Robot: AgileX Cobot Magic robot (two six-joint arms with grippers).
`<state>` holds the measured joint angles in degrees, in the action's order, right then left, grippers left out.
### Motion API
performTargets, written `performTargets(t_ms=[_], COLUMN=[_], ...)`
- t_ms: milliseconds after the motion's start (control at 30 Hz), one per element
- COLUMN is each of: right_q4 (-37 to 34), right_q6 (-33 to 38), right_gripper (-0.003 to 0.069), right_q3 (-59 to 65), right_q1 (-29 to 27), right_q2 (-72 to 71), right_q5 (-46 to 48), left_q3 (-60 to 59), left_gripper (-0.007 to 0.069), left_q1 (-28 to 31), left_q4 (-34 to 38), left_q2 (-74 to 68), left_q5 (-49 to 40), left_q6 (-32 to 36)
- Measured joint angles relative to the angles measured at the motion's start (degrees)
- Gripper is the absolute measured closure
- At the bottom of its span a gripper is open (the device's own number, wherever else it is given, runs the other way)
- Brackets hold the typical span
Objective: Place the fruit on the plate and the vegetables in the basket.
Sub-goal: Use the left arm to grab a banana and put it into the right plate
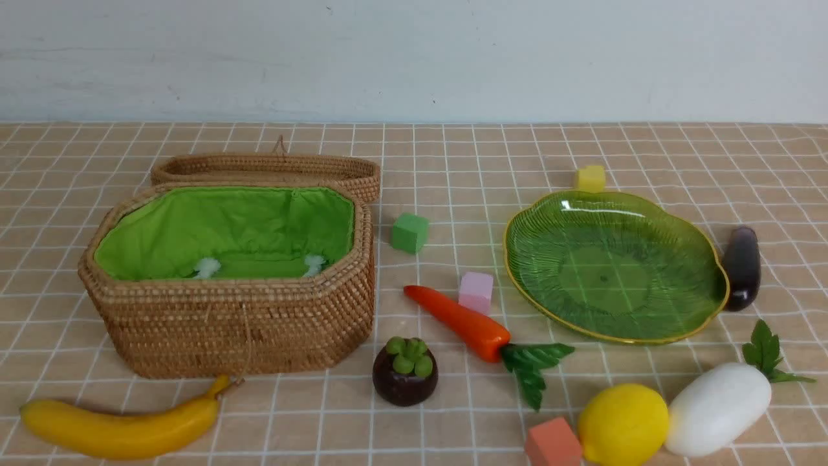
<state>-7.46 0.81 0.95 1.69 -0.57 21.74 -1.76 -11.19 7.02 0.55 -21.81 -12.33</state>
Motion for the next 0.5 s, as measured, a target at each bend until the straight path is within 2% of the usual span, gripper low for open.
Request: performTargets(t_ms=[500], right_q4=[0.0], right_q6=[0.0], right_gripper=[0.0416], right_q3=[0.0], right_q1=[0.0], right_q2=[0.0], right_q5=[0.0], left_q3=[0.0], left_gripper=[0.0386], left_q1=[0.0], left_q4=[0.0], left_q2=[0.0], left_q5=[0.48], left_q6=[0.0])
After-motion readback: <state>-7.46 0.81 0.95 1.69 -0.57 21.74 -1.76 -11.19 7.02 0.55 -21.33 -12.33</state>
